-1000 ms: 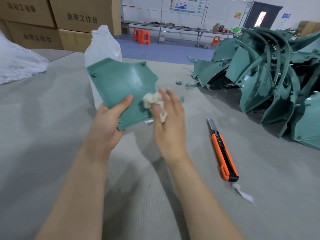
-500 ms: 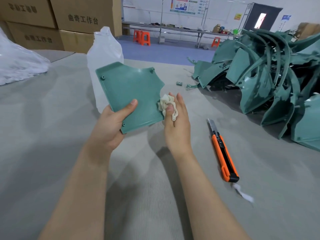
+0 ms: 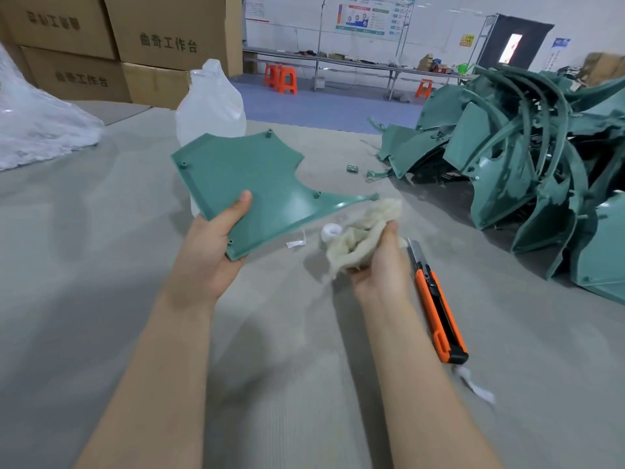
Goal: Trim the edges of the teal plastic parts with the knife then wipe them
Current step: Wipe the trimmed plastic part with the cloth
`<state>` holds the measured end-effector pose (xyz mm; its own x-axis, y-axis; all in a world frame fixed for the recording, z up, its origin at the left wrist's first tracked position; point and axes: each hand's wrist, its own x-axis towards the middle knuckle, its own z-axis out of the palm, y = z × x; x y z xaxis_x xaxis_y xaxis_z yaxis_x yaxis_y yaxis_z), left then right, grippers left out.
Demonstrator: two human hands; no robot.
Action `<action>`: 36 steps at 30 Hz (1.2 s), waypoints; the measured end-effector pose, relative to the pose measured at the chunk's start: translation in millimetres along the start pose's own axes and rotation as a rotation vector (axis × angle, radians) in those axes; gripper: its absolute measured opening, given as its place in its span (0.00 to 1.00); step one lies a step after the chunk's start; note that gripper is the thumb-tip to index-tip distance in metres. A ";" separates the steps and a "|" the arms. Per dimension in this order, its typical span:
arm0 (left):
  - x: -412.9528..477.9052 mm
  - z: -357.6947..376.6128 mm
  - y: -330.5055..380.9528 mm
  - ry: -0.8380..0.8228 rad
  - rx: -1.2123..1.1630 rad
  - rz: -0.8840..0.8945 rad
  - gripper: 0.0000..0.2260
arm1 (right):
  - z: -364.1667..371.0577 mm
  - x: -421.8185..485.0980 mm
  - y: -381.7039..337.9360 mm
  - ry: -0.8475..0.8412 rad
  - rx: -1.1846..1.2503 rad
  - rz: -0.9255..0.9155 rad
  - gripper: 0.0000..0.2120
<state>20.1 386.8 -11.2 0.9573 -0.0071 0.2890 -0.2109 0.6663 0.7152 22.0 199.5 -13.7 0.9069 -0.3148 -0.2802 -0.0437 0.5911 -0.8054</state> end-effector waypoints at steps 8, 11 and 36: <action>-5.1 9.1 -5.7 -0.014 0.182 -0.067 0.15 | 19.4 -22.1 9.2 -0.464 0.250 0.232 0.18; -6.7 14.6 -8.6 -0.037 0.219 -0.095 0.15 | 18.1 -19.8 7.2 -0.379 0.248 0.157 0.18; -6.7 2.8 16.6 0.123 0.139 -0.093 0.09 | -21.1 6.5 -22.7 -0.491 0.595 0.115 0.30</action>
<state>9.6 395.9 0.5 0.9890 0.0331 0.1440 -0.1378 0.5580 0.8183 20.0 168.4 -8.3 0.9980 0.0559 0.0304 -0.0427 0.9427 -0.3310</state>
